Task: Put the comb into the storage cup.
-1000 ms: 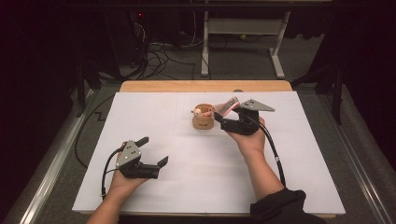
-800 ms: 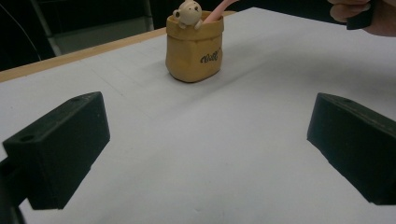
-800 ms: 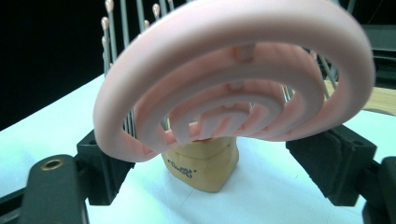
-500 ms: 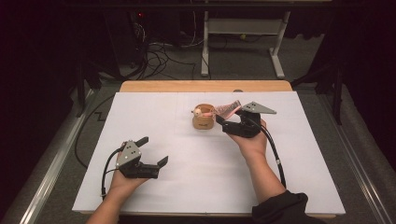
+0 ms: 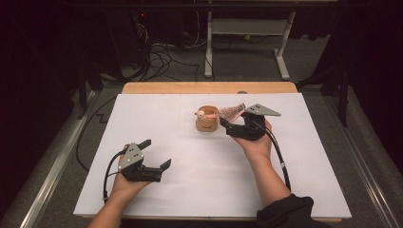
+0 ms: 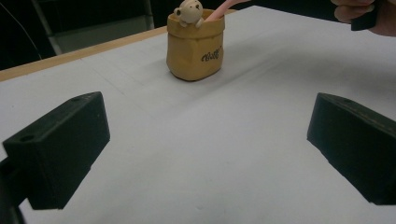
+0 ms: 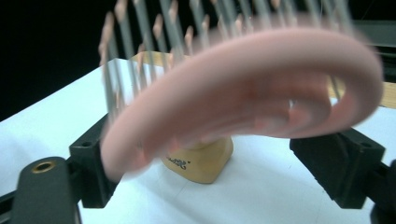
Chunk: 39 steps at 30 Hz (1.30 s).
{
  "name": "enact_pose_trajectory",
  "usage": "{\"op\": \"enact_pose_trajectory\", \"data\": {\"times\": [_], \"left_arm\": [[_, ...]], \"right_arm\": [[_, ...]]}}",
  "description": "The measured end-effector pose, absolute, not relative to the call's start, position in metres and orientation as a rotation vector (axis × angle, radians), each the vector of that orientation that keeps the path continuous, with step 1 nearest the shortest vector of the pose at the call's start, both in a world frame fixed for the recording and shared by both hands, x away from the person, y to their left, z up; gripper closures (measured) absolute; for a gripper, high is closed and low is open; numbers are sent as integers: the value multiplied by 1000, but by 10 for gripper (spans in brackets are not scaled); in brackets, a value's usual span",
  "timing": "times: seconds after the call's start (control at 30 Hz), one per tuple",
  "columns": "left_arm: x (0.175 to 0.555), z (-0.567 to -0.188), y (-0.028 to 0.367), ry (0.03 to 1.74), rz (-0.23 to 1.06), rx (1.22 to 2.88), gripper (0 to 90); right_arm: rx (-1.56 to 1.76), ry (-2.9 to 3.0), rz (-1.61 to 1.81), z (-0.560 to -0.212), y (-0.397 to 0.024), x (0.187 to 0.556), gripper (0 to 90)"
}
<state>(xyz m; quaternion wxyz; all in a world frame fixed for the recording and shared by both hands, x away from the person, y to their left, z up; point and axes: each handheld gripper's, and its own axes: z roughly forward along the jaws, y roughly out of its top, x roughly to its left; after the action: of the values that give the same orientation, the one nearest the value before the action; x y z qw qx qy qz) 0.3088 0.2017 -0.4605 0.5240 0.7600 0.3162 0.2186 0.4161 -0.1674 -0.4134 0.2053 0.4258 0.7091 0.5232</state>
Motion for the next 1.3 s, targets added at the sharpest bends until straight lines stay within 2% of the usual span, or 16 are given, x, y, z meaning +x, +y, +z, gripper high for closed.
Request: {"op": "enact_pose_trajectory", "data": {"times": [0.4,0.6,1.3], "left_arm": [[309,-461,202,756,520,1825,0],[309,-460,205,763,523,1813,0],[311,-460,212,796,504,1796,0]], "right_arm": [[1175,1983,1449,-414,-167,417,109],[1168,1981,1432,-412,-167,416,4],[1120,1969,1405,-393,-179,398,4]]}}
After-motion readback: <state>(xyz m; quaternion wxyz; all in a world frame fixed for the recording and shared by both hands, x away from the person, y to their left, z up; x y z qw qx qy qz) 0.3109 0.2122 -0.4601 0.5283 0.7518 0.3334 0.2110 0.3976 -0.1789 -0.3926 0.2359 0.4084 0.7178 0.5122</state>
